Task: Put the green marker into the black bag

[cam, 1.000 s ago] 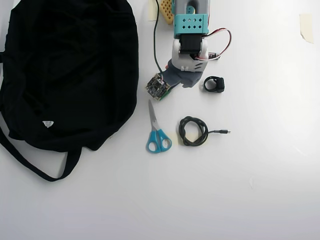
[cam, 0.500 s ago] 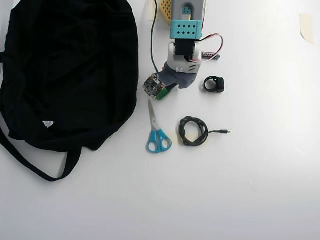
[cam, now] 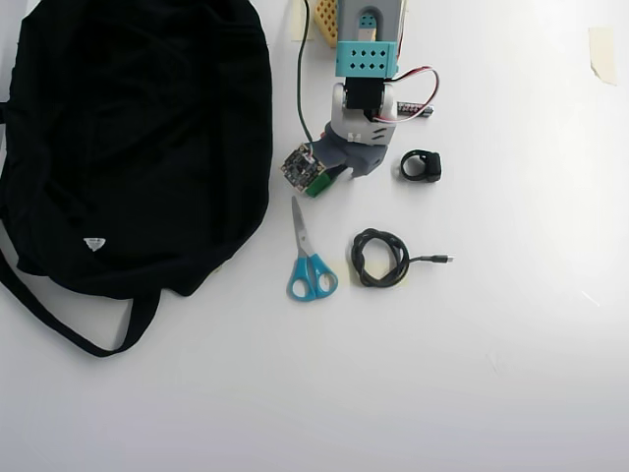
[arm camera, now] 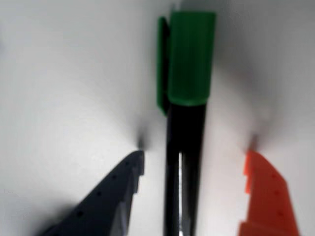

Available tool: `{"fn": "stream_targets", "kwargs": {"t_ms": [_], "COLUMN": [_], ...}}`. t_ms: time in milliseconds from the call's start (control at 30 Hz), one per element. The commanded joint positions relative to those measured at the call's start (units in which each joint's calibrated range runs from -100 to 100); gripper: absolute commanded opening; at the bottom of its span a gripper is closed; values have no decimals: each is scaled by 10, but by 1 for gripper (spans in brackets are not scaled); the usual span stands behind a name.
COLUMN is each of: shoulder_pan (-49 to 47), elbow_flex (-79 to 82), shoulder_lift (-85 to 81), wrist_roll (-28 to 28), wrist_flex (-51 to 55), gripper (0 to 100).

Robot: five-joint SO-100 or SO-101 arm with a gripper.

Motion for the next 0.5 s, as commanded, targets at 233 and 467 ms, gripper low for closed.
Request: {"fn": "stream_targets", "kwargs": {"t_ms": [233,467], "shoulder_pan": [1,1], "elbow_flex": [25,37], "shoulder_lift": [-1,-1], "wrist_roll": [-5,-5], "wrist_flex": [-6,-5], "gripper": [21,2]}}
